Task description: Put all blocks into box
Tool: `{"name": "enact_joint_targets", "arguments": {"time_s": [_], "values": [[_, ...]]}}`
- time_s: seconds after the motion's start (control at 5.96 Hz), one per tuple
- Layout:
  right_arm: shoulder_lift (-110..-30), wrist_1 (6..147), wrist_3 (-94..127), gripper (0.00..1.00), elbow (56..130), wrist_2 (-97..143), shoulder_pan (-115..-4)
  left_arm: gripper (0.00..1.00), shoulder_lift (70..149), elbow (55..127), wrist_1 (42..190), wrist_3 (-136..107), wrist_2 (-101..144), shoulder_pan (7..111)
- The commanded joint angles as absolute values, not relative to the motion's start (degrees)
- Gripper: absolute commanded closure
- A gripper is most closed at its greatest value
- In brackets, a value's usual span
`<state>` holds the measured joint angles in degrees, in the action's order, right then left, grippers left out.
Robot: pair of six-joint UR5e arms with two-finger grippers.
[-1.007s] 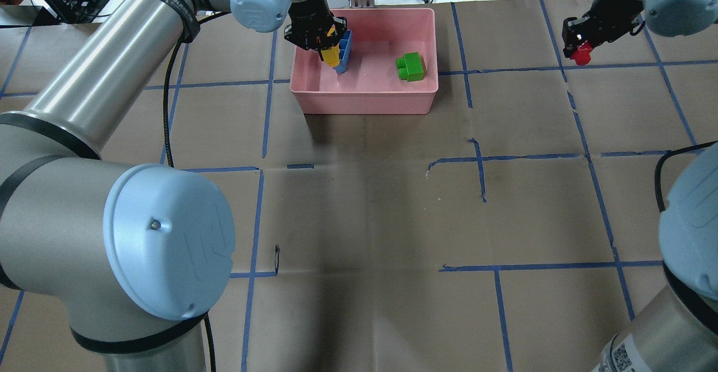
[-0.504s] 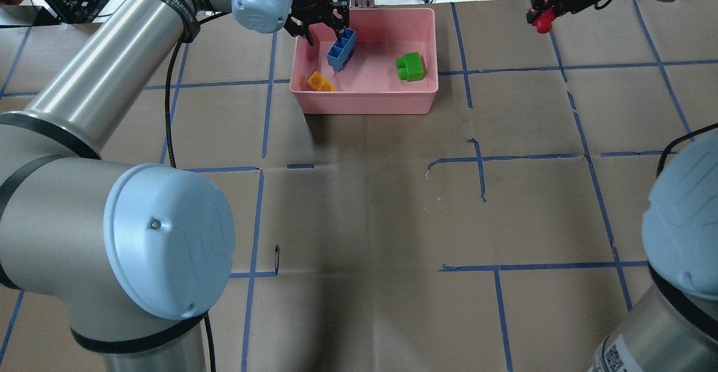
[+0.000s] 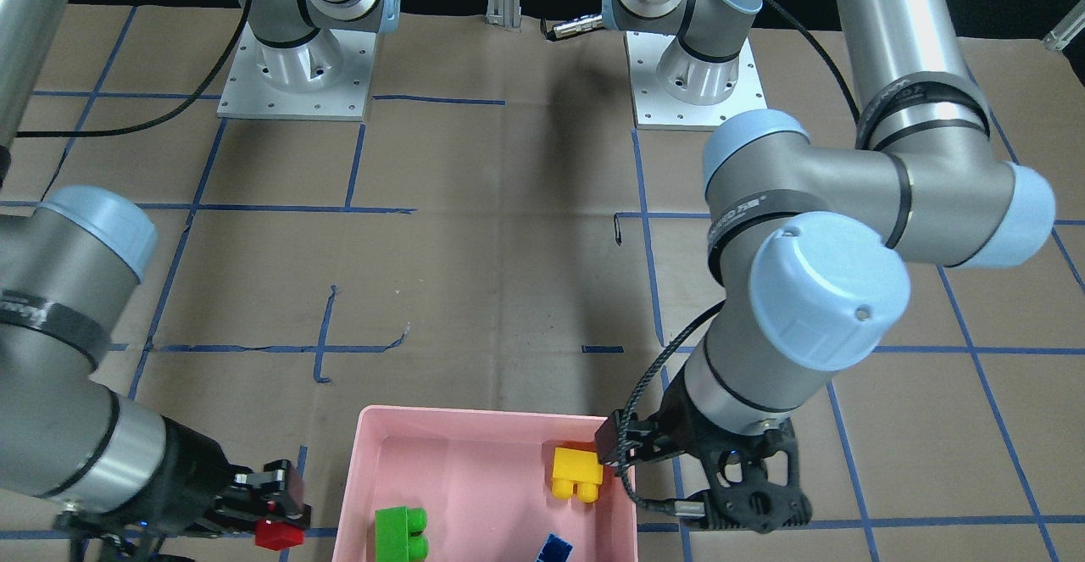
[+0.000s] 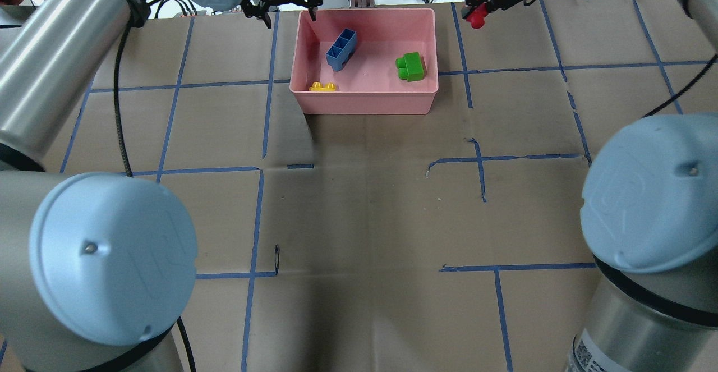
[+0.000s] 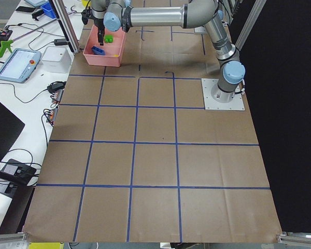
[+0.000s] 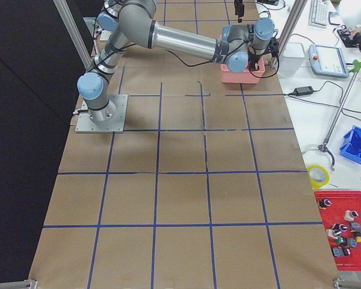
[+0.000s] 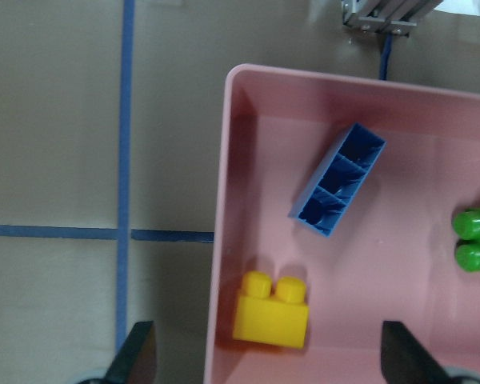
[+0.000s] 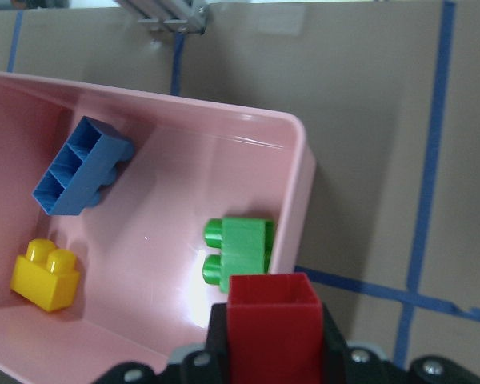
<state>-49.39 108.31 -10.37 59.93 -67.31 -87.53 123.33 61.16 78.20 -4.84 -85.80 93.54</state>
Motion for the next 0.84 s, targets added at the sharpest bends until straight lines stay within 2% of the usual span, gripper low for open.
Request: {"name": "enact_joint_targets", "arguments": {"time_s": [0.0,0.17,0.34,0.5,0.67], "values": [[-44.7,108.3,-2.9,0.93,54.9,-68.2,-93.2,0.0,112.7,69.5,83.9,2.4,-86.0,89.8],[-44.5,108.3,-2.2,0.92,55.3,-69.0,-94.7,0.0,105.7,77.1,84.0,4.2,-86.6,88.7],[-43.5,107.5,-1.6,0.78,55.0,-71.6,-96.3,0.0,100.1,82.9,83.8,7.5,-90.5,88.4],[-43.5,107.5,-0.2,0.01,55.0,-72.1,-97.2,0.0,95.1,86.8,83.8,7.2,-90.4,88.8],[-44.1,107.5,-0.5,0.0,54.8,-78.2,-97.7,0.0,91.9,89.0,83.8,6.7,-90.0,88.9]]}}
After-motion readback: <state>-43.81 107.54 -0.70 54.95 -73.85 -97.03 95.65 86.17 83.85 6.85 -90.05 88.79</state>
